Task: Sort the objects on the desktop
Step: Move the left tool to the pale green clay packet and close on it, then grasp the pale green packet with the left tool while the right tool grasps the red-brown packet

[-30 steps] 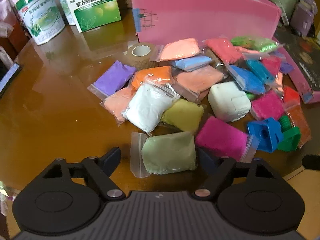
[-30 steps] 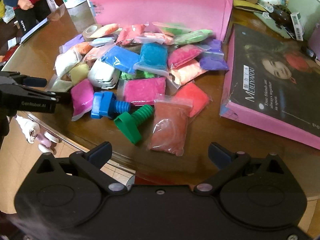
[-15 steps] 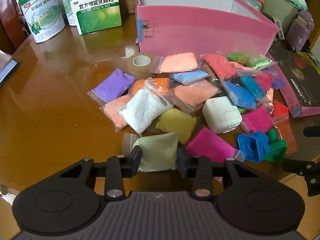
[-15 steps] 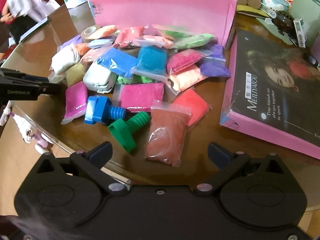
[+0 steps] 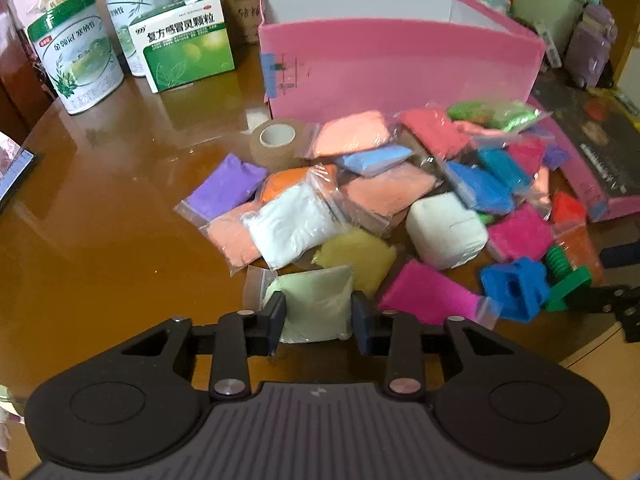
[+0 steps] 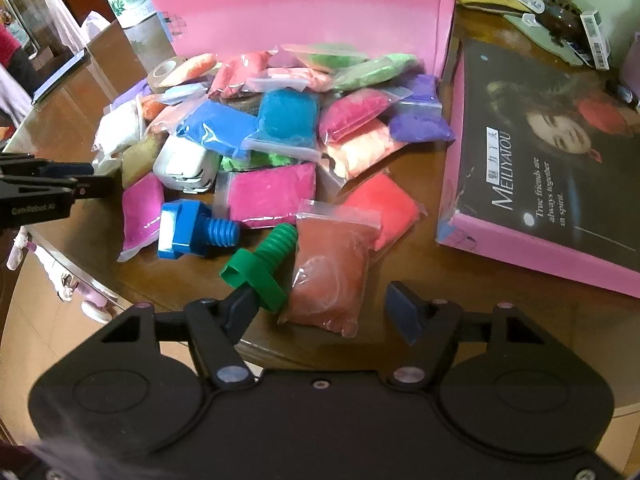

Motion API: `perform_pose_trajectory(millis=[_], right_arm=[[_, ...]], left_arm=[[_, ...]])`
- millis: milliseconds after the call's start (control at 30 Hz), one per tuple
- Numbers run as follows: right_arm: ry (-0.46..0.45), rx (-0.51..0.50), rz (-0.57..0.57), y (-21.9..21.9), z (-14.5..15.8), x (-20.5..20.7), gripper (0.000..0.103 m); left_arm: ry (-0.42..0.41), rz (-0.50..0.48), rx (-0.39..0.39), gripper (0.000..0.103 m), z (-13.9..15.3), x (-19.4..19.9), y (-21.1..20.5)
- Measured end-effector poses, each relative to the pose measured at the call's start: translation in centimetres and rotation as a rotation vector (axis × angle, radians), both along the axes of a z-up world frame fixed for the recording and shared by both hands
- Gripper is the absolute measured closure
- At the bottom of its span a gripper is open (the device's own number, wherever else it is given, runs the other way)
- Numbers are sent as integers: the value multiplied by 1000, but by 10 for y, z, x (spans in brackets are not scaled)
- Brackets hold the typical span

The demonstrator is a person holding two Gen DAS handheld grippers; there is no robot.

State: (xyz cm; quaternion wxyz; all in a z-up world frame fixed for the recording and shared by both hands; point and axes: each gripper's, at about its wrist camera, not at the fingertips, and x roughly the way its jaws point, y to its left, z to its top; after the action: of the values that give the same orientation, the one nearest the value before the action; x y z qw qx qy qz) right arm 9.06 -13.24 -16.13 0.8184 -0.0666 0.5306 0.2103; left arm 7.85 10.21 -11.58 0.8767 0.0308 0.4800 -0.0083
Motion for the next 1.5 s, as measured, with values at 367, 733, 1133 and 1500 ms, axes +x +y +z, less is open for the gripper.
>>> perform_pose_trajectory(millis=[367, 733, 1133, 1500], right_arm=[[27, 87, -29, -20, 18, 4, 31], [52, 113, -92, -25, 10, 17, 37], [43, 71, -79, -13, 2, 28, 64], [22, 19, -62, -14, 4, 27, 64]], left_arm=[[-29, 5, -51, 87, 18, -2, 8], [-50, 24, -111, 91, 31, -1, 15], [24, 84, -108, 91, 8, 2, 36], [21, 109, -61, 36, -1, 0, 51]])
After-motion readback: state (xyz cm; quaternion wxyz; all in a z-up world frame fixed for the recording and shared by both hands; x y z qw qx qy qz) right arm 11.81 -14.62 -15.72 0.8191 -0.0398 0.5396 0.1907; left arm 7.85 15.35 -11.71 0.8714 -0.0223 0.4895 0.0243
